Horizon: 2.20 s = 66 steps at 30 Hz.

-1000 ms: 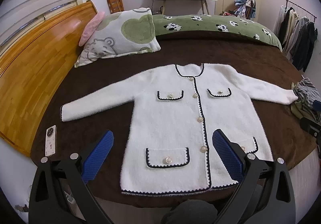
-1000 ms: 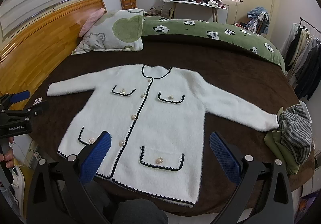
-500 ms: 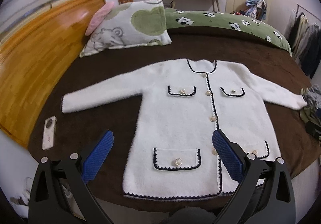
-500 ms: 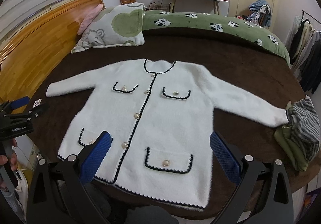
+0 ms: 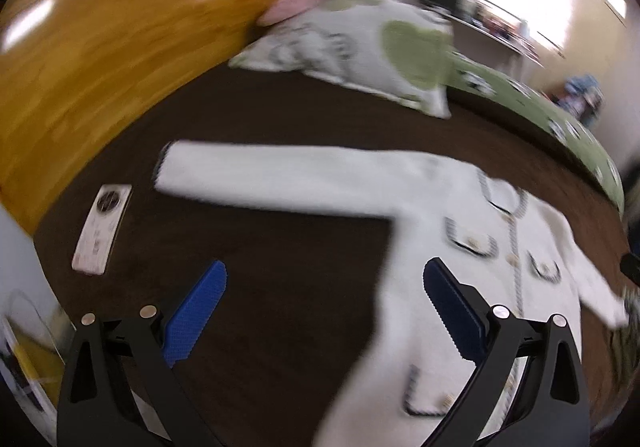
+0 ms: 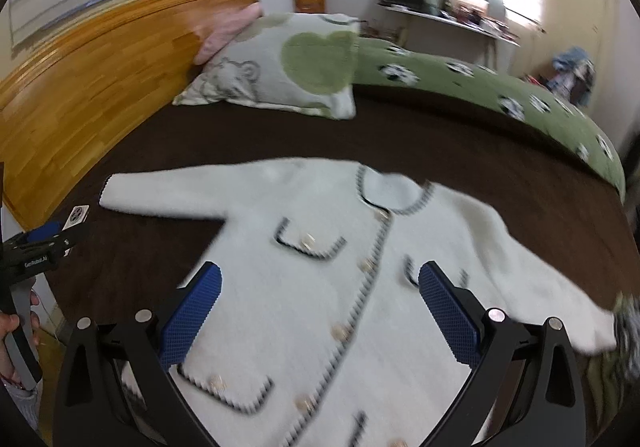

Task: Fold large clothes
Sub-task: 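Grasp the cuff of the cardigan sleeve with the left gripper, then lift the sleeve with the left gripper and lay it across the cardigan body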

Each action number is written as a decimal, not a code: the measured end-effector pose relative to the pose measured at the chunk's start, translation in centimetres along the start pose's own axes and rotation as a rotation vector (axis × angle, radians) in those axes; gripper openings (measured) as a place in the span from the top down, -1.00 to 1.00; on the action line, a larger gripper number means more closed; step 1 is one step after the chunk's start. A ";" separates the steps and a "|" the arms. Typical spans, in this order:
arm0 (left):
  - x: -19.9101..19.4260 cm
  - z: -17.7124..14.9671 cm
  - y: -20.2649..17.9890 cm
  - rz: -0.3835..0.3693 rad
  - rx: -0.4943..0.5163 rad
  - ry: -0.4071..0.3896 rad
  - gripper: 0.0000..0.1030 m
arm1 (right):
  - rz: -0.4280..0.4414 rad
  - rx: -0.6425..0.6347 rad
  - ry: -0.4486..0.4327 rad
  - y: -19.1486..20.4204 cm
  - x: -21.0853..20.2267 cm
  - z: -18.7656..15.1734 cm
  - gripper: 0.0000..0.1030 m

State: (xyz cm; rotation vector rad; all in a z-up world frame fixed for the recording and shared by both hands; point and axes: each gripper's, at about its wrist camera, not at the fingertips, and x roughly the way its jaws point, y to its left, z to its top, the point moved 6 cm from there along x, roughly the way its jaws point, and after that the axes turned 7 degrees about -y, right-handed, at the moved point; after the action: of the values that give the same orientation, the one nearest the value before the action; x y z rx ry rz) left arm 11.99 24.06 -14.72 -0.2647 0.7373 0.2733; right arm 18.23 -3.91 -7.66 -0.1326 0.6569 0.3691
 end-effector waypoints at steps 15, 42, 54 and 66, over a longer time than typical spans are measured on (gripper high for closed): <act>15.2 1.4 15.9 0.028 -0.395 -0.023 -0.87 | 0.108 -0.100 0.055 8.0 13.9 0.7 -0.89; 24.3 4.4 18.6 -0.024 -0.451 -0.026 0.66 | 0.042 -0.108 0.094 5.1 22.6 -1.1 -0.89; 20.7 8.9 15.6 -0.072 -0.261 -0.081 0.66 | 0.008 -0.131 0.166 7.0 31.3 -2.7 -0.89; 17.0 12.3 11.7 -0.113 -0.119 -0.142 0.66 | 0.070 -0.062 0.181 6.4 33.2 -5.3 -0.91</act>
State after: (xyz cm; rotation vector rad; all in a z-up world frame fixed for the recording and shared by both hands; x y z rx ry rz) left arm 27.75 41.61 -19.39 -0.3947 0.5647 0.2262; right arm 37.03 10.45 -32.34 -0.2037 0.8306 0.4485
